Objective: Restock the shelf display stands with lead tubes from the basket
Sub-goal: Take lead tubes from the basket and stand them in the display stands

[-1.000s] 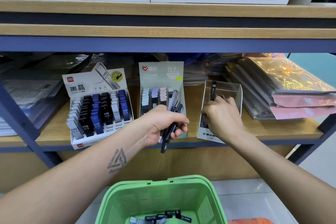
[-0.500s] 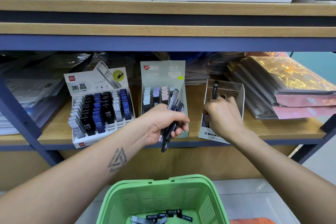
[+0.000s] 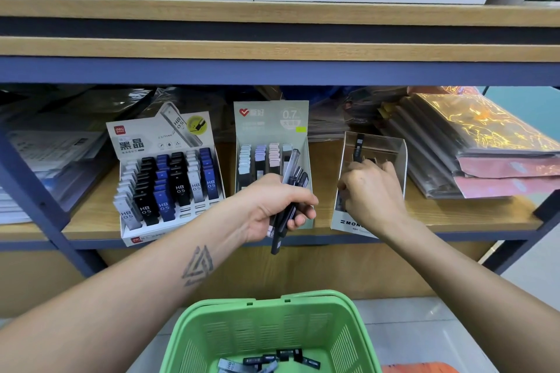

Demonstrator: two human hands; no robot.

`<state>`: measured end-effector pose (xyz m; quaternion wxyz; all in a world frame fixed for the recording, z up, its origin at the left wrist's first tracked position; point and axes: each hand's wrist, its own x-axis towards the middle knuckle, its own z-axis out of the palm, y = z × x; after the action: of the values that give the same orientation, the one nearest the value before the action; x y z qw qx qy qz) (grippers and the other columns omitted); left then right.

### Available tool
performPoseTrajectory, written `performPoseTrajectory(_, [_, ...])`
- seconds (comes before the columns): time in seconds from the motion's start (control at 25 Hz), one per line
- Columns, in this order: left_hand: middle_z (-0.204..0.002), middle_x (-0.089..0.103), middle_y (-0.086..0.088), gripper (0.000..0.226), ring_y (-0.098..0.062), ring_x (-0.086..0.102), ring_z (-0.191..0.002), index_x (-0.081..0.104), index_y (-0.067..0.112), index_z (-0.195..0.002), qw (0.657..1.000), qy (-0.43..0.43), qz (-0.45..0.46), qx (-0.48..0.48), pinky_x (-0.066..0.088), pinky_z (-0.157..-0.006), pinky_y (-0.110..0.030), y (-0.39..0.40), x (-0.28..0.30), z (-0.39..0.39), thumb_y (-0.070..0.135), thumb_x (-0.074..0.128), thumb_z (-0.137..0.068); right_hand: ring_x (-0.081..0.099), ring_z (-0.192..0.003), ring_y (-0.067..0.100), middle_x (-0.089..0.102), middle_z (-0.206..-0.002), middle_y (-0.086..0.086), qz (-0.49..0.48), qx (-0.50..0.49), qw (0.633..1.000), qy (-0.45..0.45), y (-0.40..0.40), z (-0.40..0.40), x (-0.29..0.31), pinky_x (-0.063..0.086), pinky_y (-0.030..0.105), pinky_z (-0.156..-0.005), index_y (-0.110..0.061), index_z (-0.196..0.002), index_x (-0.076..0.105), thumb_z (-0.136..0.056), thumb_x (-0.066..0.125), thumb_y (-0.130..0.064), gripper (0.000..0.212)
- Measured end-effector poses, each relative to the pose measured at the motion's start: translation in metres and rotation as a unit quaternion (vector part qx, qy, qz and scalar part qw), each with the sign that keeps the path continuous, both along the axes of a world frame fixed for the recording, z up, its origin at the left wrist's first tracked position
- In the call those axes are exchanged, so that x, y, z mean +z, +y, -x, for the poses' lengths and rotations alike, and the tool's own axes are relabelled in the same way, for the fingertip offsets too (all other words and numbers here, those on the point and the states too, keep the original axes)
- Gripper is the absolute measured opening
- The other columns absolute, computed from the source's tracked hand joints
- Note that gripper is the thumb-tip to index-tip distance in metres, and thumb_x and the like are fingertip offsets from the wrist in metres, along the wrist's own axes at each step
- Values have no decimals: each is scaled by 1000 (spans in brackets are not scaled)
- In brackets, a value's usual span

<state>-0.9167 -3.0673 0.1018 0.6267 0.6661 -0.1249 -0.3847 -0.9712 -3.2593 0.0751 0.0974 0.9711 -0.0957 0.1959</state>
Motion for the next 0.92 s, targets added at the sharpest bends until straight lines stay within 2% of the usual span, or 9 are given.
performPoseTrajectory(0.08, [-76,66,-19,21,-18,54,-53,65,-6,-104,1000,16,9,-8,41,-43,-20,0,0,0,1,72,-85,61,-90,14,71,-96,-6,-196,62,978,-29,6,3,13,41,26,-77,-21,-93,78,-88,67,-11,15])
performPoseTrajectory(0.12, [-77,66,-19,21,-18,54,-53,66,-7,-104,999,26,16,-12,41,-43,-20,0,1,1,-1,70,-85,62,-86,8,72,-95,-7,-348,95,932,-20,9,5,22,44,16,-74,-18,-99,78,-90,68,-11,15])
performPoseTrajectory(0.2, [-78,64,-20,18,-18,53,-54,66,-8,-104,998,46,28,-21,40,-42,-20,2,2,2,-5,66,-86,67,-79,4,75,-95,-2,-611,150,776,30,20,11,32,47,10,-66,-11,-112,74,-92,71,-8,20])
performPoseTrajectory(0.24, [-78,64,-20,17,-18,53,-54,65,-7,-104,998,53,33,-28,40,-42,-20,3,2,3,-6,63,-87,69,-77,6,76,-94,3,-676,160,718,46,24,13,32,49,12,-65,-7,-114,73,-91,71,-6,22])
performPoseTrajectory(0.28, [-79,64,-20,17,-18,53,-54,64,-6,-105,997,60,37,-37,41,-42,-20,4,3,4,-6,62,-89,69,-75,9,76,-92,6,-697,170,694,56,26,14,31,51,15,-65,-4,-111,73,-90,72,-5,21])
performPoseTrajectory(0.36, [-81,64,-20,21,-19,56,-57,63,-5,-112,995,78,47,-51,43,-43,-20,6,4,5,-3,63,-91,68,-72,13,75,-86,9,-696,174,694,54,26,14,29,51,19,-65,-4,-100,76,-87,75,-6,13])
performPoseTrajectory(0.56, [-89,70,-21,34,-21,66,-65,65,-9,-117,994,96,38,-28,54,-49,-22,17,7,0,17,63,-97,65,-68,20,71,-84,15,-775,104,624,-8,10,7,32,55,26,-66,0,-98,71,-87,73,0,11])
performPoseTrajectory(0.76, [-87,67,-22,10,-13,49,-48,61,-1,-100,994,97,55,13,37,-38,-17,25,6,-4,8,58,-98,73,-78,24,75,-93,20,-795,125,594,-15,2,8,36,61,26,-70,3,-108,72,-92,65,3,17])
performPoseTrajectory(0.92, [-91,66,-21,3,-9,42,-43,60,2,-93,992,101,68,11,32,-36,-16,27,4,-7,4,61,-95,74,-80,27,74,-92,21,-794,142,591,-5,2,9,39,61,27,-73,2,-99,72,-89,68,2,11])
